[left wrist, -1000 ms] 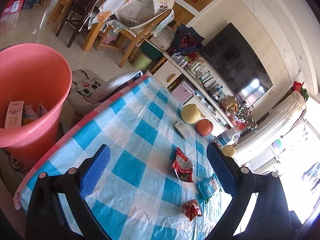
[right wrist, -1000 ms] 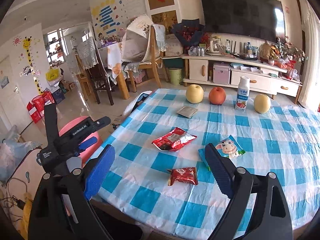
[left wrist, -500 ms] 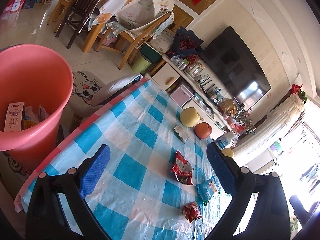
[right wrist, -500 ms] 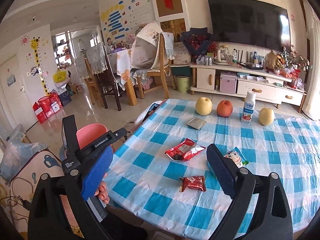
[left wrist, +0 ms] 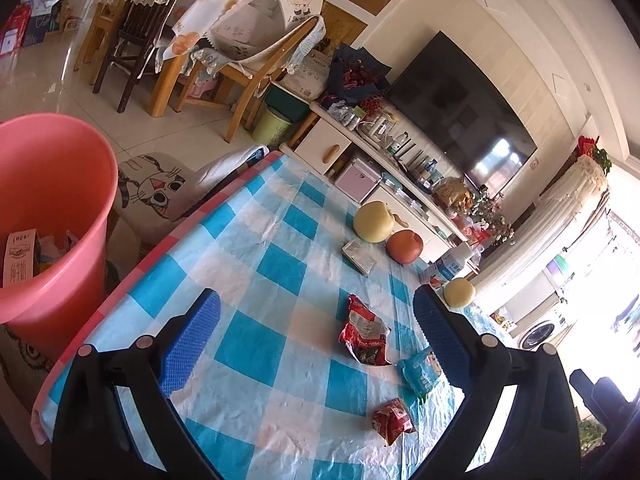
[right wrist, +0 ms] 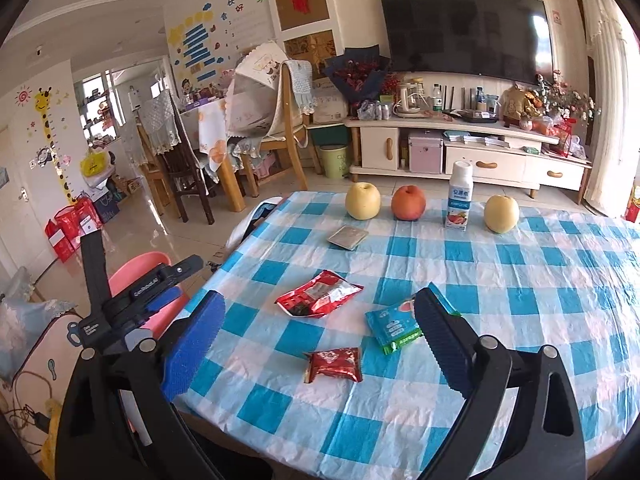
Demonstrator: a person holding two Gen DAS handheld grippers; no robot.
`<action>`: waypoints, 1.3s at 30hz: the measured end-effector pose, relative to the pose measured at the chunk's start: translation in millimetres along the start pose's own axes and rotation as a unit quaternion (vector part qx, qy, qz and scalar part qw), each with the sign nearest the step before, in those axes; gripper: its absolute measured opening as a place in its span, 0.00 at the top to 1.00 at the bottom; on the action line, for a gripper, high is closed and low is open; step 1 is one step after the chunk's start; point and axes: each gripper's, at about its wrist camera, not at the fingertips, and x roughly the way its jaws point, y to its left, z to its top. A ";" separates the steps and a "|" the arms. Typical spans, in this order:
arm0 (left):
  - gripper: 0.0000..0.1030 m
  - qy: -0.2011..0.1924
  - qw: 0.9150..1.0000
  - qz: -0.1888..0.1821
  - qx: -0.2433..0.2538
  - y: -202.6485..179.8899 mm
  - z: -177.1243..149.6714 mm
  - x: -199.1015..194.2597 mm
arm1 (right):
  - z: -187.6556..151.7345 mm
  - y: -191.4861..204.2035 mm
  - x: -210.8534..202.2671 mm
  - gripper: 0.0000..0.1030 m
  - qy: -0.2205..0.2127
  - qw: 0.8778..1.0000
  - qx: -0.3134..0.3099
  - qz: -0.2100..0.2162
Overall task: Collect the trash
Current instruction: 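Reach the left tool toward the silver foil packet while the right tool approaches the cow-print wipes pack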
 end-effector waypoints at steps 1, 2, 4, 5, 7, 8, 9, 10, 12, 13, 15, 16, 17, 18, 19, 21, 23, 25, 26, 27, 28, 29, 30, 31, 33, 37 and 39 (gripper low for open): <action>0.06 0.000 1.000 0.002 0.010 -3.0 0.8 2.2 | 0.7 -7.0 3.1 0.08 0.002 1.000 0.004 -0.003; 0.06 0.000 1.000 0.003 0.018 -5.3 1.6 4.0 | 2.4 -14.5 6.7 0.08 0.005 1.000 0.008 -0.006; 0.06 0.000 0.999 0.009 0.042 -12.3 2.6 9.0 | 7.1 -29.0 12.6 0.08 0.008 1.000 0.013 -0.014; 0.06 0.003 0.998 0.011 0.056 -16.6 2.6 12.2 | 9.4 -34.9 14.9 0.08 0.007 1.000 0.013 -0.018; 0.05 0.010 0.996 0.018 0.091 -27.0 1.8 20.7 | 14.0 -47.4 23.5 0.08 0.009 0.999 0.016 -0.031; 0.05 0.016 0.993 0.024 0.115 -33.2 1.3 26.6 | 16.8 -54.2 29.6 0.08 0.017 0.999 0.023 -0.036; 0.05 0.022 0.990 0.029 0.136 -38.7 0.9 33.0 | 19.5 -60.6 35.7 0.08 0.026 0.999 0.030 -0.035; 0.06 0.028 0.988 0.031 0.149 -42.6 1.0 37.8 | 22.1 -65.7 42.3 0.08 0.034 0.998 0.032 -0.034; 0.06 0.043 0.982 0.033 0.179 -51.8 2.4 50.3 | 26.5 -72.7 55.2 0.08 0.049 0.997 0.021 -0.047; 0.06 0.046 0.980 0.033 0.193 -56.6 2.5 55.4 | 28.8 -74.8 62.9 0.08 0.060 0.997 0.012 -0.055; 0.06 0.055 0.973 0.028 0.222 -67.7 5.5 69.0 | 33.3 -80.3 81.8 0.08 0.086 0.994 -0.004 -0.063; 0.06 0.062 0.968 0.023 0.242 -75.4 7.8 78.2 | 36.1 -83.6 90.0 0.08 0.091 0.993 -0.009 -0.070; 0.06 0.068 0.963 0.019 0.258 -82.7 8.9 86.8 | 38.1 -87.7 96.9 0.08 0.093 0.993 -0.011 -0.077; 0.06 0.080 0.958 0.015 0.276 -90.6 10.2 97.3 | 40.7 -92.4 105.4 0.08 0.100 0.992 -0.011 -0.081; 0.06 0.097 0.951 0.012 0.294 -99.8 11.9 111.0 | 42.8 -96.6 112.4 0.08 0.107 0.991 -0.010 -0.080; 0.06 0.121 0.940 0.009 0.318 -113.6 14.3 135.9 | 47.9 -106.8 123.4 0.08 0.113 0.991 0.000 -0.076; 0.05 0.145 0.932 0.009 0.331 -123.2 17.5 165.3 | 50.8 -113.3 130.7 0.08 0.116 0.991 0.001 -0.071; 0.06 0.172 0.923 0.016 0.344 -128.2 17.5 196.8 | 50.0 -117.5 137.6 0.08 0.121 0.990 -0.004 -0.076; 0.06 0.181 0.919 0.024 0.349 -129.5 17.2 210.4 | 47.9 -120.6 141.9 0.08 0.129 0.989 0.002 -0.078; 0.06 0.189 0.917 0.030 0.350 -129.9 17.2 223.7 | 45.5 -124.6 145.9 0.08 0.141 0.987 0.016 -0.072; 0.06 0.198 0.917 0.032 0.346 -129.1 18.1 236.9 | 42.1 -129.0 150.1 0.08 0.152 0.986 0.032 -0.061; 0.06 0.207 0.917 0.032 0.339 -127.4 18.8 249.0 | 39.8 -131.6 153.7 0.08 0.162 0.984 0.044 -0.055; 0.06 0.212 0.917 0.032 0.335 -127.0 19.0 257.1 | 37.6 -134.0 156.9 0.08 0.171 0.982 0.056 -0.051; 0.06 0.218 0.917 0.031 0.334 -127.5 18.5 266.2 | 34.1 -136.9 160.1 0.08 0.181 0.980 0.068 -0.047; 0.06 0.233 0.911 0.031 0.338 -129.6 14.9 281.7 | 25.0 -142.0 168.9 0.08 0.203 0.974 0.093 -0.035; 0.06 0.260 0.893 0.059 0.363 -130.8 4.8 306.6 | 8.3 -151.2 184.0 0.08 0.242 0.960 0.136 -0.018; 0.06 0.265 0.890 0.066 0.365 -127.5 3.9 311.0 | 2.2 -157.1 188.2 0.08 0.252 0.953 0.166 -0.007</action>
